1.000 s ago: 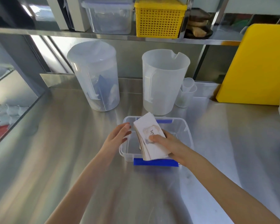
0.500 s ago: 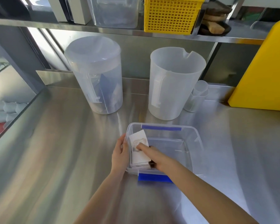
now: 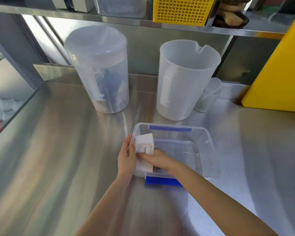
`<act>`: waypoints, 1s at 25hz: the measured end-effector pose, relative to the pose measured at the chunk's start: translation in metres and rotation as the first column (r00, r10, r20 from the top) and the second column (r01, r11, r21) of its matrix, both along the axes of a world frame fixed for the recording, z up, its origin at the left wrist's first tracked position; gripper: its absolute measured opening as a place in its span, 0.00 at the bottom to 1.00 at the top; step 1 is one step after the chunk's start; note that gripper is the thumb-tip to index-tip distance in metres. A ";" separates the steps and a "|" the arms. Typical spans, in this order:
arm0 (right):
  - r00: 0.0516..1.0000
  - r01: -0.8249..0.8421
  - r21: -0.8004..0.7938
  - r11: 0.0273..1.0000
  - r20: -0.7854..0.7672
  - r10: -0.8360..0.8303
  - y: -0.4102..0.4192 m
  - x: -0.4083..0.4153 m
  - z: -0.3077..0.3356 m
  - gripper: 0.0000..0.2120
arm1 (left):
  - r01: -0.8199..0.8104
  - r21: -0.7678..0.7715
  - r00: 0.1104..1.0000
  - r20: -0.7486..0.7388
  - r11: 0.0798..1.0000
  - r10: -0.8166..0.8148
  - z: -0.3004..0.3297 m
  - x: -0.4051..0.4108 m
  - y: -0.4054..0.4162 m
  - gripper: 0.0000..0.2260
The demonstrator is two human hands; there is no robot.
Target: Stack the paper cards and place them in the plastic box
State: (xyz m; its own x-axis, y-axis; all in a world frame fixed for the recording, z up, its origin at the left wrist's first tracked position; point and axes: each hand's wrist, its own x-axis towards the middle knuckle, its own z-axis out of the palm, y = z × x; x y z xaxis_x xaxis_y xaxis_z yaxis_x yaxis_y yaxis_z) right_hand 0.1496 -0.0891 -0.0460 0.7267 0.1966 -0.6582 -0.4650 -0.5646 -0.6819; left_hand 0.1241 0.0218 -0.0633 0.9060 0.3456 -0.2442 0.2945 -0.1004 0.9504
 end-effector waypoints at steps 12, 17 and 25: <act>0.998 0.044 0.177 0.983 -0.041 -0.037 -0.002 0.000 0.006 0.13 | -0.002 0.016 1.000 -0.003 1.000 0.002 0.001 -0.001 0.000 0.16; 0.998 0.002 0.231 0.973 -0.054 0.010 0.001 -0.002 0.011 0.14 | 0.004 0.034 1.000 0.002 0.999 -0.004 -0.002 0.000 0.001 0.16; 0.994 -0.102 -0.027 0.994 0.037 0.103 -0.029 -0.007 0.040 0.24 | 0.194 0.306 0.981 -0.085 0.932 -0.177 0.024 0.005 0.020 0.19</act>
State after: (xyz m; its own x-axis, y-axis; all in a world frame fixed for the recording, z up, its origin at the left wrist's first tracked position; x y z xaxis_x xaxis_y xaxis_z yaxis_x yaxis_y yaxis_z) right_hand 0.1430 -0.1178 -0.0059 0.7282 0.2557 -0.6359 -0.3774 -0.6248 -0.6835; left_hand 0.1295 0.0417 -0.0389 0.9496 0.2391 -0.2028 0.2930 -0.4461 0.8457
